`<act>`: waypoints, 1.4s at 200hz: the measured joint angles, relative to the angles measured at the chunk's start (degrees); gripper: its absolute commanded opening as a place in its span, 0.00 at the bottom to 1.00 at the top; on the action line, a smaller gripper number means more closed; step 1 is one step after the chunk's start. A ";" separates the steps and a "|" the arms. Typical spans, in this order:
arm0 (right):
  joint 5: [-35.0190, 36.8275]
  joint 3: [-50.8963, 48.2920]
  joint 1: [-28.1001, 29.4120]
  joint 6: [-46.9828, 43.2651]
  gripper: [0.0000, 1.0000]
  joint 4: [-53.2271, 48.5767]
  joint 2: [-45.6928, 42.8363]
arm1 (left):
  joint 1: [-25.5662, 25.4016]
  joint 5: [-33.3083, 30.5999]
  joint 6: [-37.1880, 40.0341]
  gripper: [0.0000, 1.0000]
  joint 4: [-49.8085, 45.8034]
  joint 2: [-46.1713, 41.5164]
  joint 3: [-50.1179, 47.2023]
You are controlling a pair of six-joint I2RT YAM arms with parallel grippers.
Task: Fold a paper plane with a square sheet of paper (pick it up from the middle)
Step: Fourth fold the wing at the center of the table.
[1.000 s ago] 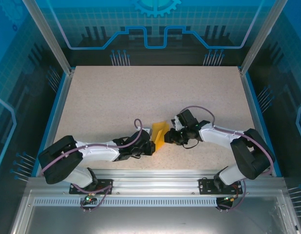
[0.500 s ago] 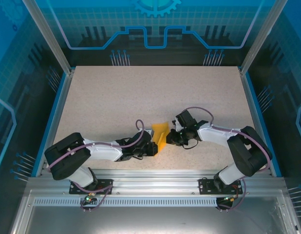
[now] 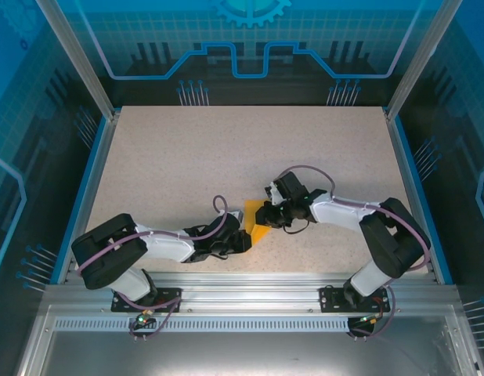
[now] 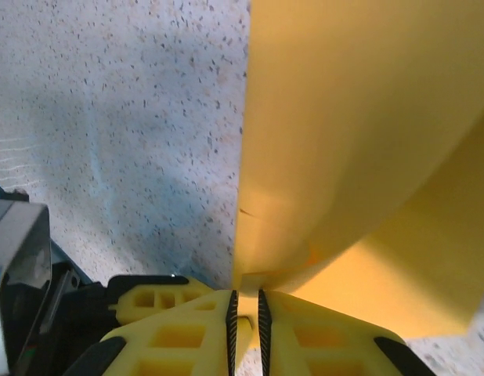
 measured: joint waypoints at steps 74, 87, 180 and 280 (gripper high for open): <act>-0.68 1.42 0.02 0.37 0.17 0.76 3.41 | 0.00 0.00 -0.09 0.27 0.22 -1.29 -0.79; -0.68 1.66 0.00 0.37 0.17 0.79 3.41 | 0.00 0.02 0.28 0.27 -0.24 -1.49 -0.79; -0.68 1.90 0.02 0.35 0.17 0.76 3.43 | -1.31 -1.38 1.99 0.25 -3.13 -2.40 -0.72; -0.76 1.97 0.20 0.35 0.17 0.79 3.63 | -1.31 -2.60 4.39 0.13 -6.03 -3.58 -0.70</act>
